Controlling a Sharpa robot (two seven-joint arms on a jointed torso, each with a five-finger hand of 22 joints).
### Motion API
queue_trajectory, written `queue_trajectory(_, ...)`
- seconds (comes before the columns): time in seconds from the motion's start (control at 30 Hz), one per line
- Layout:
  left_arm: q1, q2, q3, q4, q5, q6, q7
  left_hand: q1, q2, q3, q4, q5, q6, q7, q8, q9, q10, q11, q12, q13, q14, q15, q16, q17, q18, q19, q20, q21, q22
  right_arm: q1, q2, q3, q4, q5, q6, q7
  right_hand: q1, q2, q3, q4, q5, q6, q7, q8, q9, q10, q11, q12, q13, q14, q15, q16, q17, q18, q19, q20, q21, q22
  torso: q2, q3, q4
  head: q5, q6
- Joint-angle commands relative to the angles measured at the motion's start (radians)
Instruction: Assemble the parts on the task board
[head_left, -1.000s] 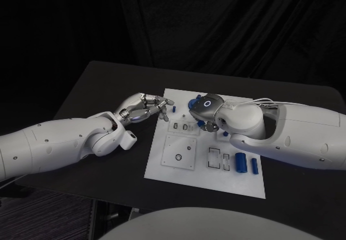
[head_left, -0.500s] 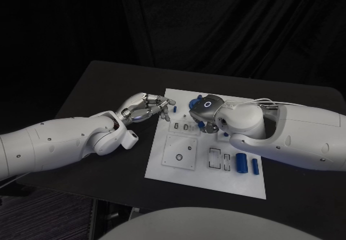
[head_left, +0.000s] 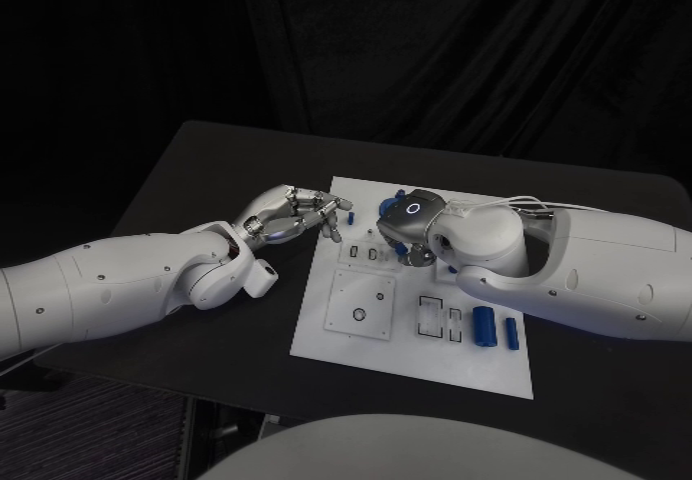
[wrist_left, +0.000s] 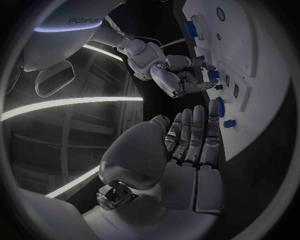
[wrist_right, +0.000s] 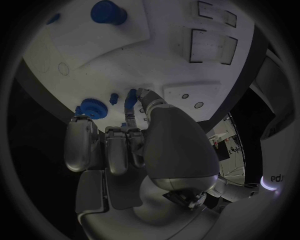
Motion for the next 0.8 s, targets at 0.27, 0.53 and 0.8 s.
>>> queue_trajectory(0.27, -0.001, 0.001, 0.001, 0.002, 0.001, 0.01, 0.028, -0.001, -0.013, 0.007, 0.001, 0.004, -0.002, -0.002, -0.007, -0.001, -0.012, 0.001, -0.006, 0.005, -0.009, 0.003, -0.003, 0.004, 0.001, -0.01, 0.003, 0.005, 0.002, -0.005, 0.001, -0.001, -0.007, 0.018, 0.004, 0.008, -0.001, 0.007, 0.009, -0.005, -0.005, 0.007, 0.0, -0.009, 0.001, 0.108, -0.004, 0.003, 0.263, 0.102, -0.005, 0.003, 0.263, 0.0, -0.006, 0.0, -0.012, 0.191, 0.0, -0.0002, 0.0, 0.003, 0.0)
queue_trajectory(0.53, -0.001, 0.001, 0.001, 0.001, 0.001, 0.011, 0.021, -0.004, -0.013, 0.01, 0.001, 0.003, -0.003, -0.001, -0.008, -0.001, -0.014, 0.003, -0.009, 0.01, -0.013, 0.004, -0.005, 0.006, 0.0, -0.014, 0.003, 0.004, 0.003, -0.005, 0.001, -0.001, -0.006, 0.019, -0.016, 0.011, 0.001, 0.006, 0.01, -0.007, -0.006, 0.005, 0.002, -0.012, 0.001, 0.108, -0.003, 0.003, 0.263, 0.102, -0.004, 0.003, 0.263, 0.001, -0.009, 0.001, -0.018, 0.189, 0.0, -0.0004, -0.0002, 0.003, 0.0)
queue_trajectory(0.8, -0.001, 0.002, 0.001, 0.0, 0.001, 0.013, 0.016, -0.006, -0.014, 0.012, 0.001, 0.002, -0.004, 0.0, -0.009, -0.001, -0.016, 0.004, -0.011, 0.012, -0.015, 0.005, -0.007, 0.008, 0.0, -0.016, 0.004, 0.004, 0.004, -0.005, -0.001, -0.001, -0.007, 0.019, -0.027, 0.013, -0.003, 0.006, 0.01, -0.009, -0.024, 0.001, 0.005, -0.021, 0.001, 0.108, 0.0, 0.003, 0.263, 0.102, -0.002, 0.003, 0.263, 0.002, -0.013, 0.003, -0.025, 0.187, 0.0, 0.0004, -0.0004, 0.004, 0.0)
